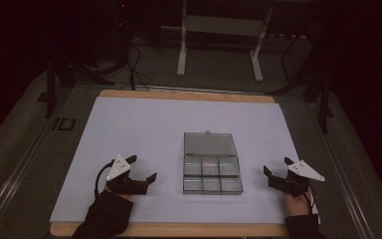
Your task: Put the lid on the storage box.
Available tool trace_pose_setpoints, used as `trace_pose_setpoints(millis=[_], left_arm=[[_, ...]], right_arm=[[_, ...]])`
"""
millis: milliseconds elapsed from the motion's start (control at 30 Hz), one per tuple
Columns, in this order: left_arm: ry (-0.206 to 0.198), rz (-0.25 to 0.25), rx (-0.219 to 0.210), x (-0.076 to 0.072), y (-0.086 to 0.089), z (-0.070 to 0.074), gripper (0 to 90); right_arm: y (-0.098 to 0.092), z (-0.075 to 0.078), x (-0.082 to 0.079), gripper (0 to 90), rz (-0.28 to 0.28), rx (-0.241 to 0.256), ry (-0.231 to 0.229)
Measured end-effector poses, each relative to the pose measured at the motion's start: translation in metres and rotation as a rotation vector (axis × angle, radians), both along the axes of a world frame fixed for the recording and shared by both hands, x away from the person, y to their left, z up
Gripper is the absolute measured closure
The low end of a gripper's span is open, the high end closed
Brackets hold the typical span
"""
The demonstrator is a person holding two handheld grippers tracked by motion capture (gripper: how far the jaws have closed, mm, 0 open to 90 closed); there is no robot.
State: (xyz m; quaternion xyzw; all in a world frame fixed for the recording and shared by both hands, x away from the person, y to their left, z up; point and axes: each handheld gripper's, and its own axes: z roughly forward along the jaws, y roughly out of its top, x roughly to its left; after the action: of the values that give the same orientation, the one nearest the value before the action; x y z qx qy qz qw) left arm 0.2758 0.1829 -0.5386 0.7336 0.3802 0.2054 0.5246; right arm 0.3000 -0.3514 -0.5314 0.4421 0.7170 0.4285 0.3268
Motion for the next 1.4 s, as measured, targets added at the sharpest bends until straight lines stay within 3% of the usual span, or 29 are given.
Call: trace_pose_setpoints(millis=[400, 500, 600, 667, 767, 867, 1000, 1400], left_arm=[[0.046, -0.022, 0.021, 0.005, -0.002, 0.0, 1.0], [0.08, -0.032, 0.018, 0.008, -0.002, 0.0, 0.9], [0.153, -0.046, 0.022, 0.013, -0.001, 0.0, 1.0], [0.182, -0.047, 0.05, 0.014, -0.004, 0.002, 1.0], [0.215, -0.061, 0.056, 0.016, -0.007, 0.003, 1.0], [0.257, -0.106, 0.087, 0.018, -0.015, 0.005, 1.1], [0.275, -0.131, 0.119, 0.021, -0.024, 0.01, 2.0], [0.291, -0.152, 0.124, 0.039, -0.045, 0.026, 2.1]], right_arm=[[0.001, 0.0, -0.002, 12.6, 0.008, -0.004, 0.0], [0.001, 0.0, -0.002, 12.6, 0.002, -0.005, -0.006], [0.001, 0.0, -0.001, 12.6, 0.011, -0.011, 0.004], [0.002, 0.0, -0.001, 12.6, 0.014, -0.011, 0.006], [0.002, 0.0, -0.001, 12.7, 0.016, -0.016, 0.01], [0.002, 0.0, -0.001, 12.6, 0.014, -0.013, 0.007], [0.002, 0.0, -0.001, 12.6, 0.014, -0.012, 0.009], [0.002, 0.0, -0.002, 12.6, 0.019, -0.011, 0.008]])
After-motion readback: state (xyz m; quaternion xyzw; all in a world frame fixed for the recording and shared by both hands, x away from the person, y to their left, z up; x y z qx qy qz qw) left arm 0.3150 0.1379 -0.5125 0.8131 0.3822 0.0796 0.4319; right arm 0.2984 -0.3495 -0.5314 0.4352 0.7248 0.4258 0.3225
